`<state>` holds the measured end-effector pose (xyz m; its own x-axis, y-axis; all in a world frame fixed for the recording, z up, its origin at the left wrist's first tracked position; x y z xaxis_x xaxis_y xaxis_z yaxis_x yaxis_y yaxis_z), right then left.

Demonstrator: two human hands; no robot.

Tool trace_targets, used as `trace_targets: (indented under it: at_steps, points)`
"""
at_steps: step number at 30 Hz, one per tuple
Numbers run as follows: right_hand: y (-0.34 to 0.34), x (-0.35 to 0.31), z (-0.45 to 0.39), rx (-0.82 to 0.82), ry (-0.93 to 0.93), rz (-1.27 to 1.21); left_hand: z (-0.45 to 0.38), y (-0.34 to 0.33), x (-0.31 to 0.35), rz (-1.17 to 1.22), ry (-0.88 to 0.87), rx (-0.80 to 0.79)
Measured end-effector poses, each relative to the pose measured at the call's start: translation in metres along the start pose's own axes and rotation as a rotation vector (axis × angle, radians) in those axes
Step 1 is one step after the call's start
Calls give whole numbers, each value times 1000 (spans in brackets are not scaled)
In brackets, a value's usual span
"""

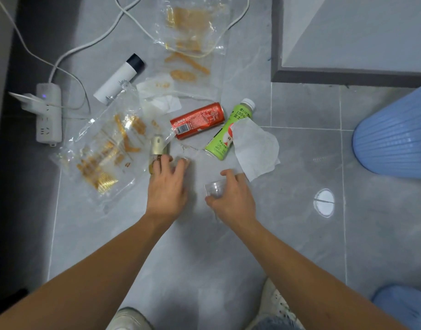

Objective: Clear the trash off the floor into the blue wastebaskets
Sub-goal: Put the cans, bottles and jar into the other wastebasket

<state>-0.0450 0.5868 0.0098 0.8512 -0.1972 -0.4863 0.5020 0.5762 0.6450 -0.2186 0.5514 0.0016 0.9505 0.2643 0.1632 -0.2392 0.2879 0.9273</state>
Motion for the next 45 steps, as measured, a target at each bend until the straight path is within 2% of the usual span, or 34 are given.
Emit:
trace_targets:
  at_steps: [3, 9, 13, 18, 22, 25, 27, 30, 34, 42, 43, 45]
  points:
    - [-4, 3, 2, -28, 8, -9, 8, -4, -3, 126, 100, -65]
    - [8, 5, 14, -70, -8, -14, 12, 20, 14, 263, 137, -127]
    - [66, -3, 46, 118, 115, -41, 20, 81, 52, 435, 51, -122]
    - [193, -4, 92, 344, 177, -181, 12, 185, 139, 604, -153, -57]
    - [303, 17, 112, 601, 157, -262, -9, 251, 236, 716, -338, -26]
    - [372, 47, 112, 767, 94, -267, -32, 272, 317, 751, -488, -37]
    - [402, 74, 103, 810, 14, -252, -48, 272, 368, 729, -561, -29]
    - [420, 118, 82, 784, -116, -261, -69, 255, 430, 598, -625, 1]
    - [421, 161, 56, 679, -194, -207, -89, 214, 475, 405, -625, -56]
    - [394, 201, 10, 452, -195, 103, -102, 145, 478, -112, -666, -164]
    - [387, 202, 7, 414, -194, 130, -101, 142, 472, -132, -689, -184]
    - [393, 211, 10, 396, -211, 153, -94, 145, 477, -85, -760, -124]
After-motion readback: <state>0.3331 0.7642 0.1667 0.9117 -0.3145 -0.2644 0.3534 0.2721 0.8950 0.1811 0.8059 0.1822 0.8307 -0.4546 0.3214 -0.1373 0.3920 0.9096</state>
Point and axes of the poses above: each hand's wrist, its own z-axis away from the middle knuckle, its own y-axis out of the back of the hand, x = y × z, the point moved 1 cm from there along -z, towards the middle knuckle, and after that the axes turned 3 degrees about -x, right-handed, at the moved point
